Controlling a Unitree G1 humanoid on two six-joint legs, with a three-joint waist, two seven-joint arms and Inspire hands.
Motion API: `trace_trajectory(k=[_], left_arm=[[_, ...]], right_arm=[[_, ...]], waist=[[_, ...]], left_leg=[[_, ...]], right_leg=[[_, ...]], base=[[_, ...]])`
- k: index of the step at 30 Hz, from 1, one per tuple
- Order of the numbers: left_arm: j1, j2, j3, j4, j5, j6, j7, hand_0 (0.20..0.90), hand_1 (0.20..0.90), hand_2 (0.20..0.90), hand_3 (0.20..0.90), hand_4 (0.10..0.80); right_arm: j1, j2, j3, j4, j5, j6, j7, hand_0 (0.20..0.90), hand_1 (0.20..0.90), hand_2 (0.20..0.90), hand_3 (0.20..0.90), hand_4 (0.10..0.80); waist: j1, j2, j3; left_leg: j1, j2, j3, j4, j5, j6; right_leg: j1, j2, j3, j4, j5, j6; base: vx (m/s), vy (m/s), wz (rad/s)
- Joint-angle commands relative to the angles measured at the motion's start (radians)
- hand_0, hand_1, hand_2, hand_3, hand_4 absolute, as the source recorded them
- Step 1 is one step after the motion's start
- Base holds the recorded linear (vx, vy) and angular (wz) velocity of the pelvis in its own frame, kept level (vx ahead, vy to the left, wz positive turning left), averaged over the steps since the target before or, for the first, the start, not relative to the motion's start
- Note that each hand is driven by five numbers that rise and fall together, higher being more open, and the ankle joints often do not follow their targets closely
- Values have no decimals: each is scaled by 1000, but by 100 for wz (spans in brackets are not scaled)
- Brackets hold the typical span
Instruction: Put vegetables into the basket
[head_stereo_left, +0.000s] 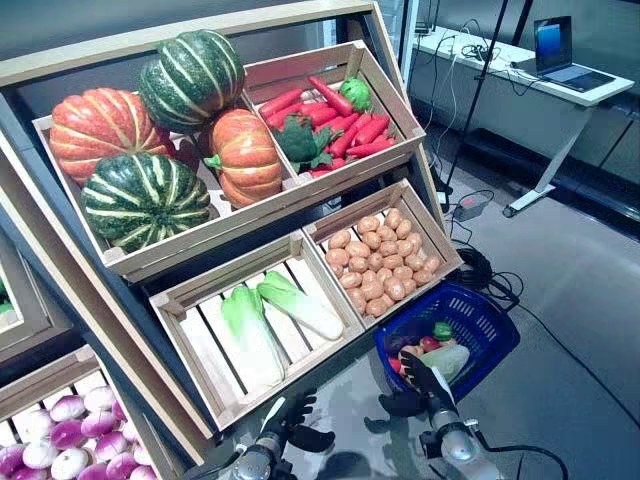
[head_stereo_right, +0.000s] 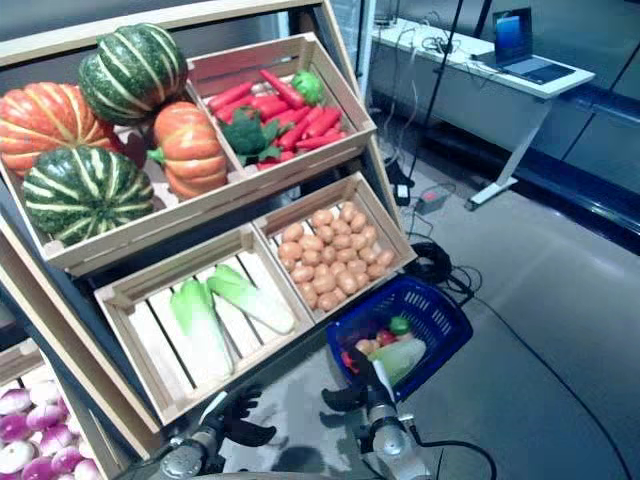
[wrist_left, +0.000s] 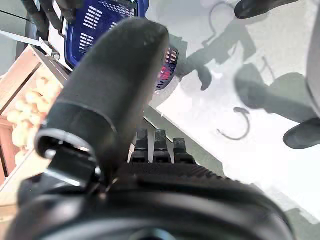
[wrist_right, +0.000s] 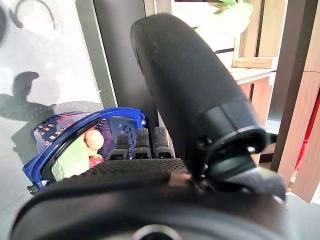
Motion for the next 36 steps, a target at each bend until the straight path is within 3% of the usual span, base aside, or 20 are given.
trace_trajectory(k=[1, 24, 29, 34, 36], left_arm=[[-144, 4, -21, 1, 28, -70, 15, 900, 900, 900, 900, 800], [-144, 7, -24, -9, 43, -71, -4, 900, 900, 900, 900, 800], [-150, 25, -23, -56, 87, -156, 107, 900, 900, 900, 900, 800], [-152, 73, 49, -244, 104, -229, 358, 900, 900, 900, 900, 800], [-150, 80, 65, -275, 99, -232, 396, 900, 900, 900, 900, 800]], right_arm=[[-104, 26, -7, -49, -2, -121, -8, 900, 900, 900, 900, 800], [-91, 47, -26, -19, 68, -94, 15, 900, 900, 900, 900, 800], [-89, 44, -28, -17, 88, -91, 11, 900, 900, 900, 900, 800], [-65, 20, -41, -89, 106, -52, -20, 900, 900, 900, 900, 800], [-58, 15, -42, -110, 109, -43, -23, 900, 900, 900, 900, 800]], waist=[[14, -22, 29], [8, -19, 30], [7, -18, 33], [12, -19, 48], [14, -20, 52]], left_leg=[[5, -16, -1, 1, -48, 34], [6, -15, 1, 1, -44, 31], [6, -16, 1, 1, -44, 31], [6, -19, -6, 1, -44, 28], [6, -19, -7, 1, -44, 28]], right_leg=[[-11, -15, 14, 1, 31, -64], [-12, -17, 18, 1, 33, -63], [-12, -18, 20, 1, 33, -63], [-8, -17, 16, 1, 33, -67], [-7, -17, 13, 1, 32, -69]], base=[[0, 0, 0], [1, 0, 0], [0, 0, 0], [0, 0, 0], [0, 0, 0]])
